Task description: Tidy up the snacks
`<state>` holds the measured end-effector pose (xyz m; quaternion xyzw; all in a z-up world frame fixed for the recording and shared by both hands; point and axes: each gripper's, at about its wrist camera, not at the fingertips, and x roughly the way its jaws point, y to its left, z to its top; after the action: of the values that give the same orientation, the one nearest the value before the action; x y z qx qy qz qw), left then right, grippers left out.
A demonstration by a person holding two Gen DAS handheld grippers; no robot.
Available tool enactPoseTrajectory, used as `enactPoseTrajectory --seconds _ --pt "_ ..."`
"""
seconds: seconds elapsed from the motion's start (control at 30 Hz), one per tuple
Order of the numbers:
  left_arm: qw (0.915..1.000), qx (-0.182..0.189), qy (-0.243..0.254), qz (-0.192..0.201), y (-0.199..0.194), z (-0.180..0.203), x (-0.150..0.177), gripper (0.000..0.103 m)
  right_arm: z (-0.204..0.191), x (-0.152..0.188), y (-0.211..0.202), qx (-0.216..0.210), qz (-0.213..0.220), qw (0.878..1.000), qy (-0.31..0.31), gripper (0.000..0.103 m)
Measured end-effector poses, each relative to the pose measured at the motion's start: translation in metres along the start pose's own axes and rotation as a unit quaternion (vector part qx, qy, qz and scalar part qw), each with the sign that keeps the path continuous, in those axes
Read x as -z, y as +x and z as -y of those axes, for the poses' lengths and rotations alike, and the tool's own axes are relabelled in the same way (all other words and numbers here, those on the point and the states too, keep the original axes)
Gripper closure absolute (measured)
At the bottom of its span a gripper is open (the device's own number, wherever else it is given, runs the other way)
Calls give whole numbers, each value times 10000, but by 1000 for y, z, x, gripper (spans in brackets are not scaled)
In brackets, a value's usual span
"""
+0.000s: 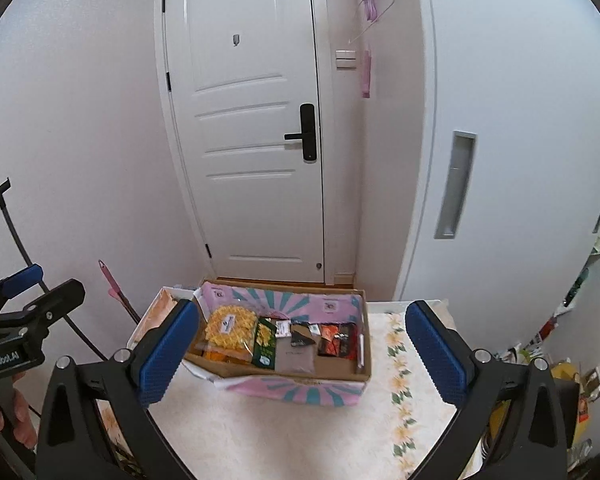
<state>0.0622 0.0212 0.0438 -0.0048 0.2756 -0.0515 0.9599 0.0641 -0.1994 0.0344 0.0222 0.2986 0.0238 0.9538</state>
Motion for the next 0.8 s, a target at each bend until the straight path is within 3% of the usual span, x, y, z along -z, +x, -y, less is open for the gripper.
enactPoseTrajectory --seconds 0.3,0.8 --pt "9998 -80 7 190 -31 16 19 0 9 22 -33 138 137 9998 101 1" --pt "9995 -100 53 287 -41 27 19 0 22 23 -50 225 264 9991 243 1"
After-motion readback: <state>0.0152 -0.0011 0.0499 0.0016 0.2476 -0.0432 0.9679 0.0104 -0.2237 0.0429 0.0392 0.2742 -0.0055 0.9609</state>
